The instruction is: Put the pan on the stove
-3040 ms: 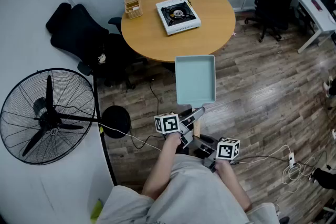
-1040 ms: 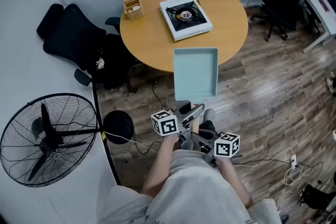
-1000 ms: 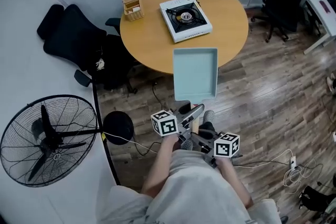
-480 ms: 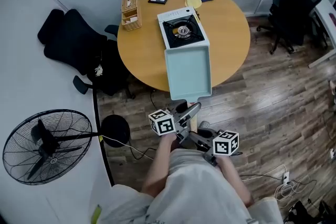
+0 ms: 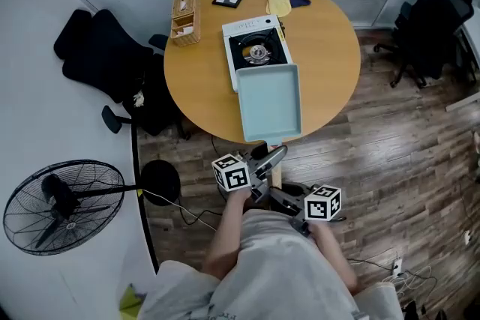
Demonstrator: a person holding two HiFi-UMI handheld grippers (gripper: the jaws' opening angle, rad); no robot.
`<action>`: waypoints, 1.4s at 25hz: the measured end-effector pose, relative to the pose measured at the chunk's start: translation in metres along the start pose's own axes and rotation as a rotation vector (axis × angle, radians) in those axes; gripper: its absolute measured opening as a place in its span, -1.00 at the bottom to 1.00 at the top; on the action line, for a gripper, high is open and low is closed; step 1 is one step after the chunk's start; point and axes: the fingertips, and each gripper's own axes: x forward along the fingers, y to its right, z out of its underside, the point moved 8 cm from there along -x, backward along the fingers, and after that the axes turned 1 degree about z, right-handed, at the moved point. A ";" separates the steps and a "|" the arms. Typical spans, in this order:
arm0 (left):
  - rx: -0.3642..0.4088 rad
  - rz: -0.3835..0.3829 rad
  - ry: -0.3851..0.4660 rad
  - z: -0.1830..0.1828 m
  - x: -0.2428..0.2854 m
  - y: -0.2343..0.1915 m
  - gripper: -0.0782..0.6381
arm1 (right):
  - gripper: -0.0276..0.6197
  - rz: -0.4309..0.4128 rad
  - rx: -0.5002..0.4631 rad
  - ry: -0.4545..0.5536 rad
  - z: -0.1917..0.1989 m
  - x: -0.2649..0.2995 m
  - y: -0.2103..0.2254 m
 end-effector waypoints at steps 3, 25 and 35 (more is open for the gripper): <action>0.005 -0.010 0.006 -0.002 0.007 -0.003 -0.22 | -0.62 -0.013 0.017 -0.008 -0.007 -0.003 0.007; -0.078 -0.057 0.043 -0.054 0.041 -0.070 -0.22 | -0.61 -0.007 0.031 -0.063 -0.082 0.029 0.052; -0.081 -0.057 0.032 -0.101 0.064 -0.110 -0.22 | -0.60 0.001 0.026 -0.062 -0.137 0.056 0.075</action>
